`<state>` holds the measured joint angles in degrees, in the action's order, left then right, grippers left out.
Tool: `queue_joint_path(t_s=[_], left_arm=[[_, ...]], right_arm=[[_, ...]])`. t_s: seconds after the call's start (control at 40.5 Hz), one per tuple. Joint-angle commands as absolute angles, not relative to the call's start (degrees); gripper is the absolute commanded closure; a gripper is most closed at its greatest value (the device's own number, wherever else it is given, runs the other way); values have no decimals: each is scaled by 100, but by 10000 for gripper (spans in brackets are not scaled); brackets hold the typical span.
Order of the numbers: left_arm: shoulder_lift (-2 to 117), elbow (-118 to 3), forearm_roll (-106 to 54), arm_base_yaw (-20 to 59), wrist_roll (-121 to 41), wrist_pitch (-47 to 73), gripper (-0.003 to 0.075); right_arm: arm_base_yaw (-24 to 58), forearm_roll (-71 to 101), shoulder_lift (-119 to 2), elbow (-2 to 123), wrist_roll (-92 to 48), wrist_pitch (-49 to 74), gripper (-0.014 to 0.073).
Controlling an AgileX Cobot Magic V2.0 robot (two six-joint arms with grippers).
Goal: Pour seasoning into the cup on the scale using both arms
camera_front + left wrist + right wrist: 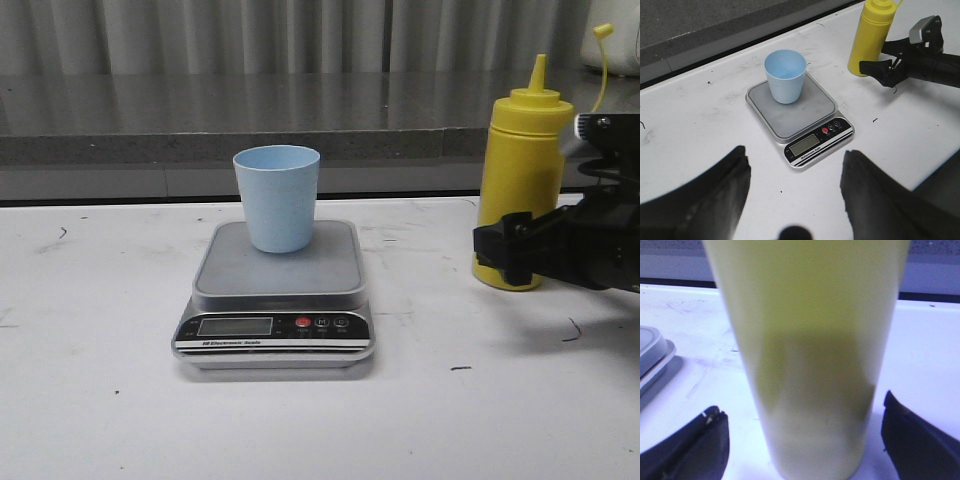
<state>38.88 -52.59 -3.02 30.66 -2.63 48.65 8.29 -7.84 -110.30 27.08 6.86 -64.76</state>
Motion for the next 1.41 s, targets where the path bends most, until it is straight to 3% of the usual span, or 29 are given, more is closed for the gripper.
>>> queue_joint_path(t_s=[0.0, 0.419, 0.691, 0.839, 1.381], left_arm=[[3878, -5396, -336, 3093, -227, 4460, 321], [3878, -5396, -336, 3093, -227, 4460, 321], [3878, -5396, -336, 3093, -227, 4460, 321], [3878, -5396, -336, 3093, -227, 4460, 321], [3878, -5396, -336, 3093, -227, 4460, 321]], right_arm=[[801, -762, -10448, 2503, 700, -7026, -40], [808, -767, -7212, 2360, 1366, -1680, -39], [1080, -760, -5094, 3413, 1343, 2924, -39], [1417, -681, -4444, 4017, 934, 4632, -39], [1683, -318, -2335, 4294, 456, 5364, -39]])
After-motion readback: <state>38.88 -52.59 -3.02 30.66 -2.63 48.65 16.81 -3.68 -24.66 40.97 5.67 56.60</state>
